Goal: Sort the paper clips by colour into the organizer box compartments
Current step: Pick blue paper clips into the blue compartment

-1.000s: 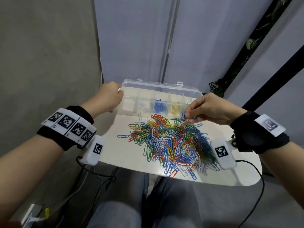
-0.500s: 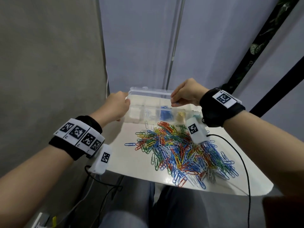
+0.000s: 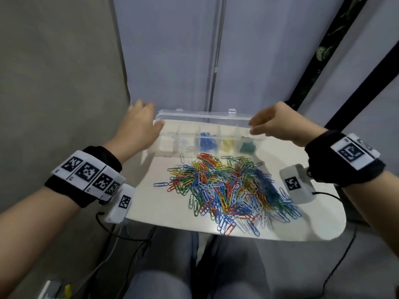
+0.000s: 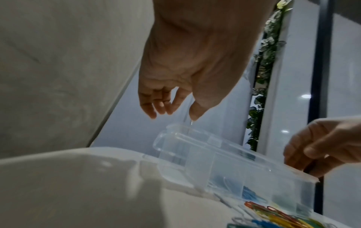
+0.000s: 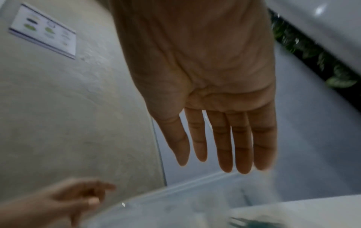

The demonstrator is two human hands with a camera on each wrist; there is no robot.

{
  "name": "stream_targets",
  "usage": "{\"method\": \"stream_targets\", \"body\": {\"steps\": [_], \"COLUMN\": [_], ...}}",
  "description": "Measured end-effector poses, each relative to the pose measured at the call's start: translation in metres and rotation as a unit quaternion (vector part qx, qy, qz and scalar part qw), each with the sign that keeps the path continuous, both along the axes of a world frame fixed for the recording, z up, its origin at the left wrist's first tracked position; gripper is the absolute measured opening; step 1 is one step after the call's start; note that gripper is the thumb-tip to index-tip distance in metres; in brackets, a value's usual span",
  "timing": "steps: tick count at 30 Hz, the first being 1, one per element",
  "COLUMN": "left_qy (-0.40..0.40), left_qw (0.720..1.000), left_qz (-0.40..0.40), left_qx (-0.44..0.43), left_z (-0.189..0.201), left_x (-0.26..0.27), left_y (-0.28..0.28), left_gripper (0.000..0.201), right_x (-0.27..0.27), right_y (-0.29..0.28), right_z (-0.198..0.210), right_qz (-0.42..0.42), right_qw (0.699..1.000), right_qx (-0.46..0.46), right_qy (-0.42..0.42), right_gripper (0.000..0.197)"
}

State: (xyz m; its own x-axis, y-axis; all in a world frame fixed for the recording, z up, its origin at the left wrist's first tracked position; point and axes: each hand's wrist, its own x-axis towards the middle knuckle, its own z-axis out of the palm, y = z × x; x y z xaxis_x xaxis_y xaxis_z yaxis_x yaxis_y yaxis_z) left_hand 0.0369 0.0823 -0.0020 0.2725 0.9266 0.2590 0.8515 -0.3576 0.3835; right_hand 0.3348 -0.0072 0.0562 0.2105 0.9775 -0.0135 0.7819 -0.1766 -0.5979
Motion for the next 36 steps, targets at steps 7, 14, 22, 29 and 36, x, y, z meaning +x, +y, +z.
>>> {"method": "stream_targets", "body": {"steps": [7, 14, 22, 29, 36], "left_qy": [-0.002, 0.102, 0.106, 0.242, 0.204], "left_qw": [0.966, 0.953, 0.876, 0.827, 0.872], "left_qz": [-0.257, -0.285, -0.456, -0.504, -0.443], "left_qx": [0.029, 0.011, -0.116, -0.063, -0.026], "left_z": [0.019, 0.008, 0.009, -0.016, -0.018], "left_x": [0.060, 0.096, 0.090, 0.101, 0.114], "left_y": [-0.055, -0.074, -0.091, -0.105, -0.093], "left_gripper": [0.062, 0.065, 0.064, 0.073, 0.059], "right_x": [0.033, 0.034, 0.030, 0.030, 0.027], "right_y": [-0.057, -0.052, -0.053, -0.079, -0.097], "right_z": [-0.014, -0.037, -0.037, -0.010, -0.022], "right_qz": [0.028, 0.052, 0.039, 0.034, 0.076], "right_qw": [0.998, 0.992, 0.993, 0.983, 0.990], "right_qx": [-0.037, 0.000, 0.039, 0.138, 0.011], "right_qy": [-0.037, -0.113, -0.105, -0.113, -0.116], "right_gripper": [0.041, 0.033, 0.020, 0.018, 0.016]}}
